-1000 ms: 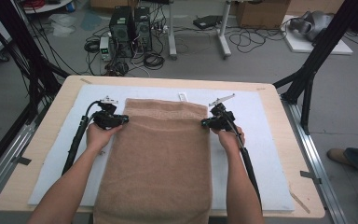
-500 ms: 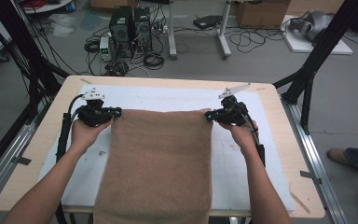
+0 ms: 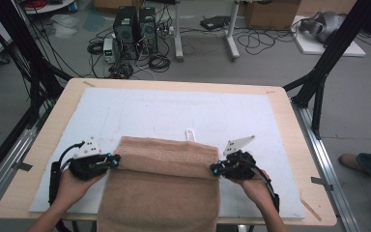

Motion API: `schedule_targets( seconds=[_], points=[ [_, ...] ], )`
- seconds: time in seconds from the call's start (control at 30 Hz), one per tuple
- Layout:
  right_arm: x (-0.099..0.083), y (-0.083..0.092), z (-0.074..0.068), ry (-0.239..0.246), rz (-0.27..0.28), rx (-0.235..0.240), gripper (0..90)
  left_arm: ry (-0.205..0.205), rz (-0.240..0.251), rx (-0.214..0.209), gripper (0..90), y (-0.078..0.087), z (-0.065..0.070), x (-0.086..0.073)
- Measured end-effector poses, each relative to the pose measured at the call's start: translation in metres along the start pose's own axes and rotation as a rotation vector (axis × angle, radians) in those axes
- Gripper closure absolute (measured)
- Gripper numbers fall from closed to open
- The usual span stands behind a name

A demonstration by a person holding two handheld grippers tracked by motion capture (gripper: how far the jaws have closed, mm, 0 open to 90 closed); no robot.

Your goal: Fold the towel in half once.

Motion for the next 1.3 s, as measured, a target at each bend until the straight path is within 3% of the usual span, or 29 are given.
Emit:
schedule_targets(
  seconds=[0.07,0.1,0.17,0.3,0.4,0.53,0.67,0.73,0.83,0.87,0.97,1.03,1.13,1.3],
  points=[
    [-0.002,0.0,-0.001,-0.006,-0.001,0.006,69.7,0.013,0.008,-0.021,67.3,0.002,-0.001,0.001],
    [0.0,0.003,0.0,-0.017,0.025,0.017,68.1,0.015,0.019,-0.025,63.9,0.003,-0.002,0.005],
    [0.008,0.011,0.004,-0.006,0.064,-0.005,64.4,0.016,0.04,-0.028,56.3,0.004,-0.007,0.018],
    [0.025,0.016,0.021,-0.007,0.086,-0.077,60.6,-0.012,0.059,0.002,53.7,-0.002,-0.019,0.04],
    [0.032,0.007,0.037,-0.028,0.098,-0.103,57.2,0.012,0.06,0.025,53.9,-0.019,-0.034,0.047],
    [0.029,-0.013,0.055,-0.082,0.048,-0.135,53.1,0.072,0.003,0.036,54.3,-0.044,-0.049,0.039],
    [0.022,-0.025,0.068,-0.135,-0.002,-0.144,51.1,0.106,-0.097,0.044,53.7,-0.066,-0.058,0.024],
    [0.019,-0.029,0.07,-0.147,-0.014,-0.132,54.4,0.107,-0.136,0.039,55.0,-0.072,-0.059,0.019],
    [0.019,-0.034,0.067,-0.131,-0.033,-0.11,65.1,0.072,-0.131,0.066,63.9,-0.073,-0.056,0.019],
    [0.02,-0.034,0.066,-0.135,-0.03,-0.088,73.7,0.071,-0.131,0.067,67.3,-0.074,-0.056,0.019],
    [0.021,-0.034,0.064,-0.126,-0.034,-0.058,81.8,0.068,-0.132,0.054,77.3,-0.074,-0.055,0.019],
    [0.021,-0.034,0.064,-0.124,-0.033,-0.054,84.1,0.067,-0.132,0.045,84.4,-0.073,-0.055,0.02],
    [0.021,-0.03,0.065,-0.141,-0.017,-0.045,85.9,0.079,-0.129,0.045,85.7,-0.07,-0.056,0.021],
    [0.026,-0.021,0.064,-0.128,0.025,-0.045,86.2,0.111,-0.052,0.051,85.9,-0.058,-0.058,0.031]
  ],
)
Point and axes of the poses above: each handheld gripper's, and its own axes: y roughly backward along the jaws, x roughly out of its top, z roughly to its right, the point moved 2 cm from there along -y, roughly forward along the jaws, and after that the axes turned 10 degrees about z, right-handed, at the moved point
